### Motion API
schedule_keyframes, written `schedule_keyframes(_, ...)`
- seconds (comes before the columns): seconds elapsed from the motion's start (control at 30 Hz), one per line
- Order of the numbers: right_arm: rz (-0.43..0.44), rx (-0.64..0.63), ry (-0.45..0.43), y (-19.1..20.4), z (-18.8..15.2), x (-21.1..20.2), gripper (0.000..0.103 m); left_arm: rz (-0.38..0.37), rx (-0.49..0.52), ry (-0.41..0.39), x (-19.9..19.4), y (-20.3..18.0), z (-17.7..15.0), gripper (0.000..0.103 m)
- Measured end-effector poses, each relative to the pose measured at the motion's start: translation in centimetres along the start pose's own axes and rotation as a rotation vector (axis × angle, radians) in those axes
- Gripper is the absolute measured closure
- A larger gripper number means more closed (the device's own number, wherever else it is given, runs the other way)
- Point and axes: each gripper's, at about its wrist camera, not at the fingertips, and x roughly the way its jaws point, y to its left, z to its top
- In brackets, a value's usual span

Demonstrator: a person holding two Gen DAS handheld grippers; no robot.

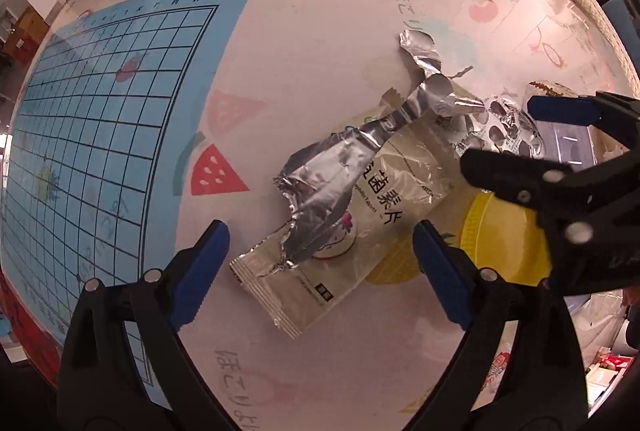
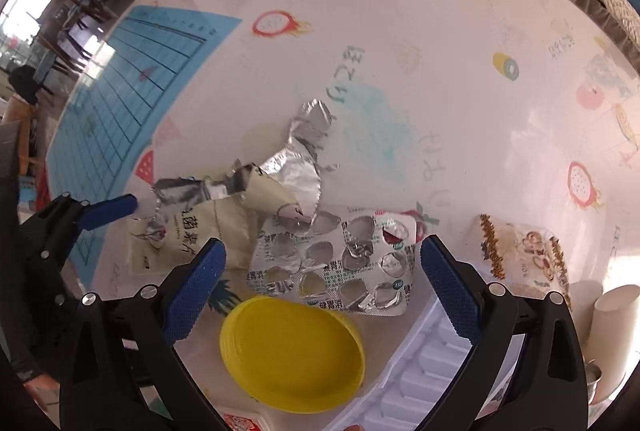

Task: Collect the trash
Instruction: 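Grasp the silver snack wrapper with left tool while right tool grasps the pill blister pack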

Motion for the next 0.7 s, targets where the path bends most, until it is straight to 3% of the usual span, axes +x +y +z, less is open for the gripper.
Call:
schedule_keyframes(0.47, -0.035, -0.086, 0.005, 0.8, -0.2, 0.5, 0.01, 0.027, 0.047, -0.036, 0.5, -1.4, -0.6, 0.013)
schedule_keyframes(0.63, -0.057, -0.068, 0.021, 1.0, 0.6, 0.3, 0.012, 0.021, 0.068, -0.069, -0.4, -1.5, -0.3, 0.027)
schedule_keyframes(0.7, -0.051, -0.051, 0.016, 0.7, 0.9, 0.2, 0.013, 0.016, 0.089, -0.08, -1.3, -1.1, -0.2, 0.044)
